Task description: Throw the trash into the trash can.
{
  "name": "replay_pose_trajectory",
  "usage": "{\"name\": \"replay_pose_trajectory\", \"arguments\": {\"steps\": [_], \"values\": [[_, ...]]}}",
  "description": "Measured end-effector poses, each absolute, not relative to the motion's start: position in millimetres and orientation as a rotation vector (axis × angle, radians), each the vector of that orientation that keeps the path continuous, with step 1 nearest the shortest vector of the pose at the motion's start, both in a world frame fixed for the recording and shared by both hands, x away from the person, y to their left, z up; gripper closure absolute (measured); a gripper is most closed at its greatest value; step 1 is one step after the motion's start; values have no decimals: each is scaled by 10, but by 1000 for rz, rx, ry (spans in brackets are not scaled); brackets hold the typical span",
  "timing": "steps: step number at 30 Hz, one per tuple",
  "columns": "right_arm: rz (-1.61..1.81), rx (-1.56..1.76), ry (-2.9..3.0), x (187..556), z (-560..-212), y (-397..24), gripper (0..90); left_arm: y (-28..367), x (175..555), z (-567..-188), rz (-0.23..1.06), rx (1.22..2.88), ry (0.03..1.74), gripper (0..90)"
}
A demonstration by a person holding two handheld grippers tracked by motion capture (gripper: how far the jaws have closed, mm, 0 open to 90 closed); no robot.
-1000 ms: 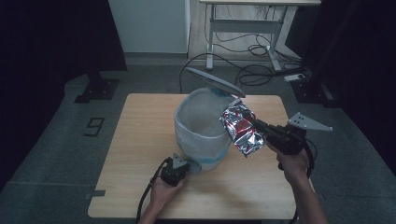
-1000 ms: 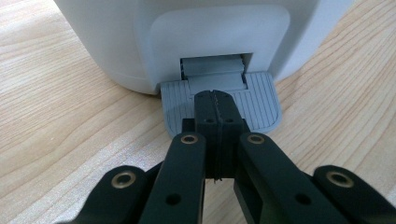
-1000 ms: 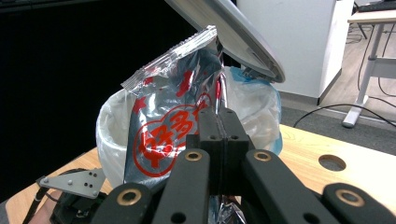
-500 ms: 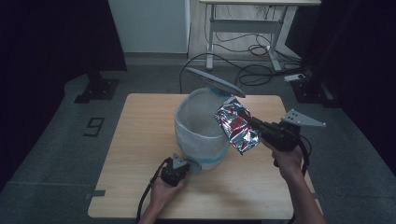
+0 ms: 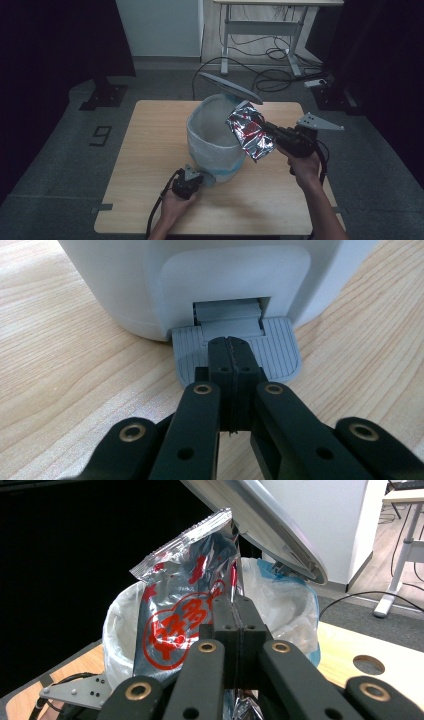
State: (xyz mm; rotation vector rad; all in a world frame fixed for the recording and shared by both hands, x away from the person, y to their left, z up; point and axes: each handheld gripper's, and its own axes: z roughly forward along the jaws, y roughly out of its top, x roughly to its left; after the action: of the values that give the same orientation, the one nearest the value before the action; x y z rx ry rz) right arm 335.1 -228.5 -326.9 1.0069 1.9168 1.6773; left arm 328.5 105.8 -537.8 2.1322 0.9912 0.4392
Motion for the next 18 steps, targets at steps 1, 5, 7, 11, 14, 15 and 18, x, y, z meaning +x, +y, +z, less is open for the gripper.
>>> {"name": "replay_pose_trajectory", "arguments": {"steps": [1,5,7,11,14,15,18], "values": [[1677,1007,1918,3357,-3267,-2278,897,1058,3284,-5378,441,2133,990,900],[1674,1007,1926,3386,-3262,-2246,897,1057,3283,-5379,442,2133,989,900],[1671,1007,1931,3408,-3260,-2227,897,1057,3283,-5379,442,2133,989,900],[1668,1011,1938,3449,-3256,-2194,897,1060,3286,-5378,438,2132,990,900],[1665,1010,1942,3467,-3251,-2171,897,1061,3286,-5378,439,2133,989,900],[1664,1009,1943,3473,-3248,-2162,897,1060,3286,-5379,438,2132,990,900],[1665,1008,1944,3490,-3238,-2135,897,1058,3285,-5379,441,2133,989,900]]}}
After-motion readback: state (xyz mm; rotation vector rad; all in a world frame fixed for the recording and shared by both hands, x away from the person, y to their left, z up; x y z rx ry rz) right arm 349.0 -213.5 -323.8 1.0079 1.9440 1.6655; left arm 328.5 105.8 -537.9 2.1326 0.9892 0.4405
